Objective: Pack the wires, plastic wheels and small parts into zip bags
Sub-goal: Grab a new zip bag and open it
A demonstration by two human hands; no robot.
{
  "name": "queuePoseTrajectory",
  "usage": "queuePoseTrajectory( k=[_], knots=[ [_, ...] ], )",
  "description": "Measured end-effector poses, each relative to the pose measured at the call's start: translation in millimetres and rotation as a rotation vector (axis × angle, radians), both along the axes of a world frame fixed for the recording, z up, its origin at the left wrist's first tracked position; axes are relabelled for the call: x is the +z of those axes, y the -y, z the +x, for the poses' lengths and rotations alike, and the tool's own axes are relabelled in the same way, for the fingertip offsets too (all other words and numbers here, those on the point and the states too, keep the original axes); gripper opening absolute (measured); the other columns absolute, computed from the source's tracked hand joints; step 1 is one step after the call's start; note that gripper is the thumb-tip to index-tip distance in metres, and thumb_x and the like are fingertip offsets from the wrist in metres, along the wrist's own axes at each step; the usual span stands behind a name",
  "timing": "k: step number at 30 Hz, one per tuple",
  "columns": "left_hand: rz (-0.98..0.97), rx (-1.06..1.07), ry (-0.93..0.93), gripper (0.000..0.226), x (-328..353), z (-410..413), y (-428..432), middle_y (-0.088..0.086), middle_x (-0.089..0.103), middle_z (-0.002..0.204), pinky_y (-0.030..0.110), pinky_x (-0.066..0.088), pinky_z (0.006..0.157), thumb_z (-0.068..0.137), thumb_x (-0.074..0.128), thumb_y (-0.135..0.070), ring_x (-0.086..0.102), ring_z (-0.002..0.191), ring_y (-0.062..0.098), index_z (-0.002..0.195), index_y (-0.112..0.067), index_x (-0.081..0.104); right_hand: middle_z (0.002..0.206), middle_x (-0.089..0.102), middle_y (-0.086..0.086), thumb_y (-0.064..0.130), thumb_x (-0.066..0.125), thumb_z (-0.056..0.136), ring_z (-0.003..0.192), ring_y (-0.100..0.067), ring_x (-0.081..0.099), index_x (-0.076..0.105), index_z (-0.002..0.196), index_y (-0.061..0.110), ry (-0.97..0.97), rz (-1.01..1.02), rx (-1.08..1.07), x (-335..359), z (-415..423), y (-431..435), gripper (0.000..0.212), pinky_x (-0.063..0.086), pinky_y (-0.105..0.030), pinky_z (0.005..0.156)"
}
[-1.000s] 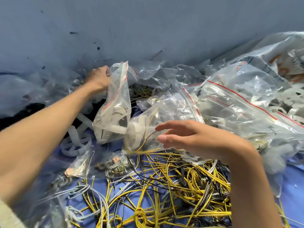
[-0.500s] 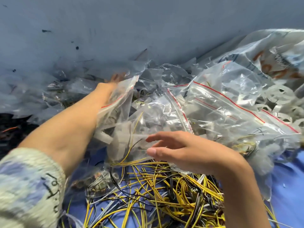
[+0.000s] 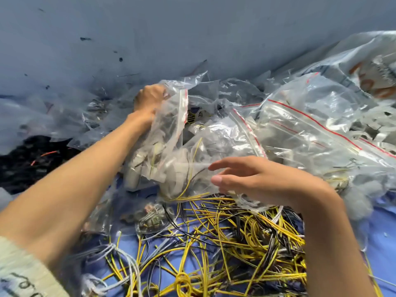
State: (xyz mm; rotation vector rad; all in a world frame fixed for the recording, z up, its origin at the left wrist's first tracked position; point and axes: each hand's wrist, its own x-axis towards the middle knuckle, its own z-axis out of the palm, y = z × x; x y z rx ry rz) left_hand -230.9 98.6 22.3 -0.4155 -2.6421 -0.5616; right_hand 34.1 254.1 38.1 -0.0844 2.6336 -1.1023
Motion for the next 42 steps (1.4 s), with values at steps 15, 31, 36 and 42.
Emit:
queuePoseTrajectory(
  k=[15, 31, 36, 42],
  knots=[
    [0.253, -0.255, -0.324, 0.018, 85.9, 208.0, 116.5, -0.003, 0.071, 0.082, 0.043, 0.056, 0.078, 0.075, 0.061, -0.037, 0.068, 0.078, 0.023, 0.092, -0.033, 0.066, 0.103, 0.069, -0.005, 0.065, 0.027, 0.087, 0.079, -0.013, 0.071, 0.055, 0.113, 0.029, -0.167, -0.379, -0.090, 22.4, -0.3, 44.5, 0.053, 0.053, -0.026, 0.069],
    [-0.163, -0.481, 0.444, 0.068, 80.3, 261.4, 100.5, -0.027, 0.069, 0.077, 0.020, 0.046, 0.044, 0.041, 0.039, -0.097, 0.063, 0.053, -0.006, 0.090, -0.052, 0.053, 0.099, 0.066, -0.014, 0.016, 0.058, 0.092, 0.077, -0.020, 0.063, 0.053, 0.123, 0.010, -0.208, -0.173, -0.031, 6.2, -13.9, 61.8, 0.032, 0.057, -0.042, 0.083],
    [-0.110, -0.316, 0.318, 0.066, 73.5, 250.3, 107.6, -0.028, 0.065, 0.059, 0.029, 0.045, 0.062, 0.049, 0.030, -0.101, 0.060, 0.058, -0.012, 0.088, -0.049, 0.036, 0.086, 0.068, -0.016, 0.002, 0.057, 0.080, 0.078, -0.030, 0.066, 0.061, 0.096, 0.002, -0.322, -0.142, -0.011, 7.8, -12.2, 68.6, 0.016, 0.054, -0.054, 0.080],
    [-0.202, -0.112, 0.263, 0.088, 62.3, 234.1, 105.6, -0.021, 0.070, 0.079, 0.035, 0.042, 0.076, 0.055, 0.022, -0.099, 0.058, 0.090, 0.016, 0.116, -0.039, 0.044, 0.074, 0.061, -0.008, 0.002, 0.061, 0.075, 0.069, -0.024, 0.057, 0.051, 0.071, 0.022, -0.351, -0.098, 0.131, 8.4, -7.5, 74.2, 0.023, 0.051, -0.045, 0.071]
  ],
)
